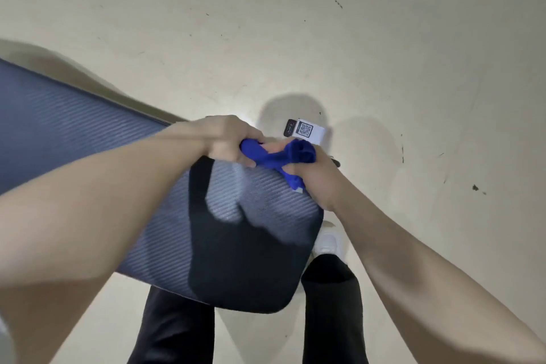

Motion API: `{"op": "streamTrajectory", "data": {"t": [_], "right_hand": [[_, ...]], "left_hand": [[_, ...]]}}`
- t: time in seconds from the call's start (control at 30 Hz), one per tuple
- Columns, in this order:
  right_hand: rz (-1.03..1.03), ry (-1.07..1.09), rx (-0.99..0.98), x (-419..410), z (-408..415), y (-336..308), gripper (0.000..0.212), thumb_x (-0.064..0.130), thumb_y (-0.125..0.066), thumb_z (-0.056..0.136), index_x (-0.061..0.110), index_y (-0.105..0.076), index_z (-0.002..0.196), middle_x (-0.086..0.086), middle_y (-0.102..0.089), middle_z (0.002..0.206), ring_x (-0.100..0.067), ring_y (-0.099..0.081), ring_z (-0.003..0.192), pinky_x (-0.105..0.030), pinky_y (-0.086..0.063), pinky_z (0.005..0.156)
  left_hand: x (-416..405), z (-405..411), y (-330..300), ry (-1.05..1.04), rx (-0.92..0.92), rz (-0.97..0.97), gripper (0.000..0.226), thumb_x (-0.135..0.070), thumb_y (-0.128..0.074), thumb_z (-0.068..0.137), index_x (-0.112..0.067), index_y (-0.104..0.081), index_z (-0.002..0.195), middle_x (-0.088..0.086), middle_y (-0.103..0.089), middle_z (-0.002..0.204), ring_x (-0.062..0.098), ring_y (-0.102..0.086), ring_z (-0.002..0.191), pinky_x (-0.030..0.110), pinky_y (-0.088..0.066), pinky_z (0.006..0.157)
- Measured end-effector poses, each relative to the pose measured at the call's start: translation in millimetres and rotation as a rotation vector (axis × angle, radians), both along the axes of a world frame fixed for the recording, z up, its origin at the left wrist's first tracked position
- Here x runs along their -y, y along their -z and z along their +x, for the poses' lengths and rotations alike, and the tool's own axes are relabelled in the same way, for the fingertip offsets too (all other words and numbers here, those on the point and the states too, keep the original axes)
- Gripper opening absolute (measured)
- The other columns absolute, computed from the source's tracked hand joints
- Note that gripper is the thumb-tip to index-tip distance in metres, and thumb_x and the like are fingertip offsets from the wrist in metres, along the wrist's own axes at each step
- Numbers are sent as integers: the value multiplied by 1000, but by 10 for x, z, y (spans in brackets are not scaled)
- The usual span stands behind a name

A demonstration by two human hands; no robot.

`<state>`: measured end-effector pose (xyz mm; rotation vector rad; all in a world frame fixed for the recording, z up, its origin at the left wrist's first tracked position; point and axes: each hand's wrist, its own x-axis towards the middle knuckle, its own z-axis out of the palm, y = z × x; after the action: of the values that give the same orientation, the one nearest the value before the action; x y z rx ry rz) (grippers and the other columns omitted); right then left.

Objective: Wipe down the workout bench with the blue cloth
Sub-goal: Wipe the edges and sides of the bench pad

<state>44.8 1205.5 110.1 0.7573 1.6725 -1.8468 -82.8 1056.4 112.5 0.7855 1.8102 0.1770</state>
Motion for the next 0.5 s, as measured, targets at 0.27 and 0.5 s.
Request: {"op": "streamTrajectory", "data": {"t": [0.27, 0.5], "right_hand": [[183, -266, 153, -327, 233, 5, 35, 24, -74, 68, 32, -58, 99, 2, -55, 107, -16, -52, 94, -23, -40, 80], [746, -609, 82, 103, 0, 43, 28, 30, -36, 98, 14, -51, 116, -12, -61, 112, -32, -56, 99, -33, -38, 76]], "left_hand": [[-22, 25, 135, 231, -308, 146, 38, -19, -41, 97, -27, -47, 134, 8, -60, 109, 26, -55, 105, 32, -40, 80], [-57, 66, 185, 133, -173, 100, 22, -19, -42, 96, -8, -60, 102, 10, -63, 105, 30, -57, 102, 36, -45, 83]]}}
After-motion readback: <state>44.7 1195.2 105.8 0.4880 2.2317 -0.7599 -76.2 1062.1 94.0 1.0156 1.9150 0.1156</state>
